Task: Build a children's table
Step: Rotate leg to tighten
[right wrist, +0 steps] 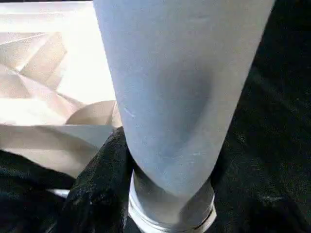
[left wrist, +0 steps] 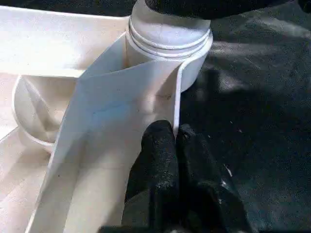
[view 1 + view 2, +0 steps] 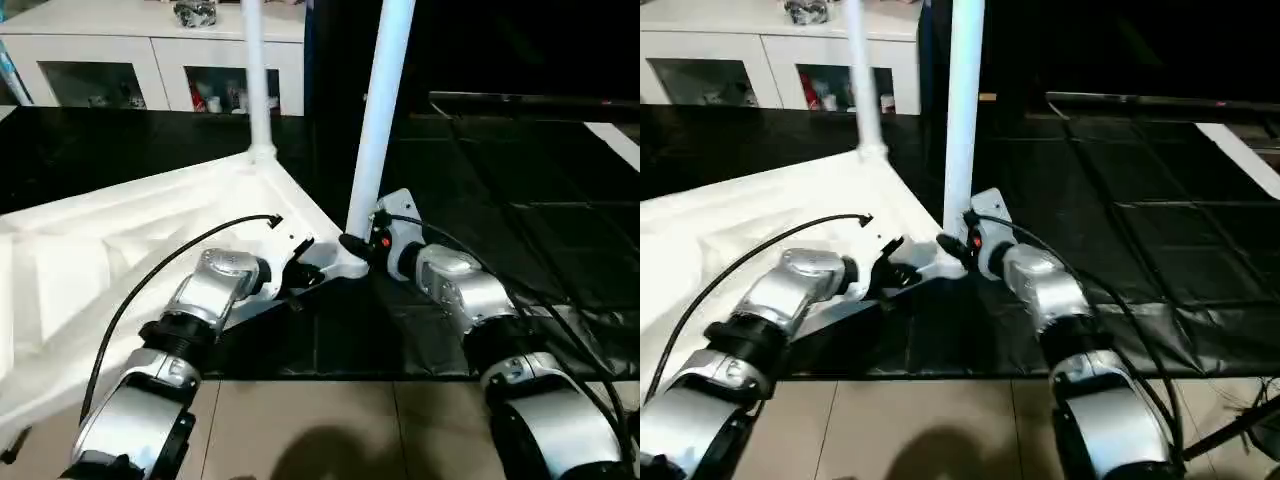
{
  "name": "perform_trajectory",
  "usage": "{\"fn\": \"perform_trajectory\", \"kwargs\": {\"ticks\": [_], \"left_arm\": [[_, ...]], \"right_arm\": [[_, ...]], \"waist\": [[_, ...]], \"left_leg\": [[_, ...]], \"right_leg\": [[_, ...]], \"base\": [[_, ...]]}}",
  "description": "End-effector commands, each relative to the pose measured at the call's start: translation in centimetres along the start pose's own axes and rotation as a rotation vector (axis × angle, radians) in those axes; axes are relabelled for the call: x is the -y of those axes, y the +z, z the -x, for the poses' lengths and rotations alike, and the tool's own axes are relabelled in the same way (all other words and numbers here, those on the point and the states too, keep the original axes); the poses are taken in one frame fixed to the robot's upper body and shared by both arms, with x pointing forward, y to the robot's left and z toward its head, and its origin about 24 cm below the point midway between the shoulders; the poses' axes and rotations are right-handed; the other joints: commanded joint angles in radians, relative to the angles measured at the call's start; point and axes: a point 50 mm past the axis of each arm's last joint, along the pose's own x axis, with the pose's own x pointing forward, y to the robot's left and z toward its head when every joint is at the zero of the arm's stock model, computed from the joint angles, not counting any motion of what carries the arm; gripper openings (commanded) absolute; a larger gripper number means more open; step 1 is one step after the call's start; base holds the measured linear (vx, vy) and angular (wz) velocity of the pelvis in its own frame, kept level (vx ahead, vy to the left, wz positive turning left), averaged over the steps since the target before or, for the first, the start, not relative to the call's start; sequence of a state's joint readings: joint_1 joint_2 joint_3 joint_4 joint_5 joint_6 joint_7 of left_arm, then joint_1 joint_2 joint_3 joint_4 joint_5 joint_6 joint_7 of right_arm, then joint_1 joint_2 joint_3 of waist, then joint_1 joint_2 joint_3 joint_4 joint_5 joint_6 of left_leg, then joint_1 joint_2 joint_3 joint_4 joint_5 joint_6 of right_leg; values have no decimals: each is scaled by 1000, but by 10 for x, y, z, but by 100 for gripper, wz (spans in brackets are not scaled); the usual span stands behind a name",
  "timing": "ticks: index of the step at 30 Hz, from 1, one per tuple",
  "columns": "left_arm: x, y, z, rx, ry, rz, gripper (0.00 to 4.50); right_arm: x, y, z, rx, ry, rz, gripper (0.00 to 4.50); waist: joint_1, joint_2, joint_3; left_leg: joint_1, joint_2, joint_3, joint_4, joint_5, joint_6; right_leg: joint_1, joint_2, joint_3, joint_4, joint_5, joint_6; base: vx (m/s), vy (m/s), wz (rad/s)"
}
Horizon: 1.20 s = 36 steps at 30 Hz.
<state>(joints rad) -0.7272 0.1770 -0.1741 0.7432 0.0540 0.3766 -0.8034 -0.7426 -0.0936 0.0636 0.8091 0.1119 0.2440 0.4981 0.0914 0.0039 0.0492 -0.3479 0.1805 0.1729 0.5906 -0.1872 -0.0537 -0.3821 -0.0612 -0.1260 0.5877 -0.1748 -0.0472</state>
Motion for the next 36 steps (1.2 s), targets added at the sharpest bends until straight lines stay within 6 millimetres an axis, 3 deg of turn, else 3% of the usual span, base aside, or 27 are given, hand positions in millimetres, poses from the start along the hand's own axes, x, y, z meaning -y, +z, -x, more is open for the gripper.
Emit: {"fn": "perform_trajectory", "kwargs": {"ticks": [1, 7, 10, 13, 16, 23, 30, 33, 36], "left_arm": [[8, 22, -10, 72, 2, -3, 0], [11, 24, -11, 79, -22, -31, 0], [11, 18, -7, 73, -61, -68, 0], [9, 14, -3, 61, -82, -89, 0], [8, 6, 3, 35, -136, -132, 0], [8, -5, 14, -5, -261, -212, 0], [12, -14, 27, -71, -444, -332, 0], [14, -18, 31, -110, -509, -383, 0], [15, -22, 37, -151, -576, -436, 0]], "right_arm": [[-38, -18, -14, -62, 167, -24, 229], [-34, -18, -10, -43, 210, -1, 280], [-27, -20, 0, -12, 265, 10, 309], [-17, -23, 9, -9, 281, 37, 332], [3, -28, 24, -19, 286, 101, 354], [21, -18, 52, 26, 442, 156, 420], [26, -12, 68, -6, 621, 238, 420], [24, -10, 71, -19, 695, 262, 420], [18, -11, 74, -44, 808, 266, 420]], "waist": [[7, 1, -61], [10, 1, -59], [15, 0, -60], [18, -3, -60], [25, -2, -61], [32, -3, -61], [43, -3, -60], [55, -2, -62], [57, -4, -61]], "left_leg": [[7, 59, -23, -71, -203, 34], [4, 61, -24, -74, -202, 38], [5, 63, -24, -75, -201, 43], [2, 63, -22, -74, -185, 53], [1, 64, -22, -73, -173, 61], [-1, 64, -20, -71, -178, 79], [2, 68, -19, -70, -180, 81], [11, 72, -18, -71, -191, 76], [7, 75, -18, -72, -187, 77]], "right_leg": [[43, -116, 75, -85, -325, -137], [46, -116, 74, -85, -331, -134], [47, -116, 75, -86, -330, -125], [48, -116, 76, -82, -302, -139], [50, -118, 75, -80, -298, -138], [51, -113, 72, -83, -320, -133], [44, -113, 73, -83, -347, -133], [38, -115, 74, -83, -345, -141], [41, -115, 75, -77, -320, -152]], "base": [[0, 0, 0], [0, 0, 0], [0, 0, 0], [0, 0, 0], [0, 0, 0], [0, 0, 0], [0, 0, 0], [0, 0, 0], [0, 0, 0]]}}
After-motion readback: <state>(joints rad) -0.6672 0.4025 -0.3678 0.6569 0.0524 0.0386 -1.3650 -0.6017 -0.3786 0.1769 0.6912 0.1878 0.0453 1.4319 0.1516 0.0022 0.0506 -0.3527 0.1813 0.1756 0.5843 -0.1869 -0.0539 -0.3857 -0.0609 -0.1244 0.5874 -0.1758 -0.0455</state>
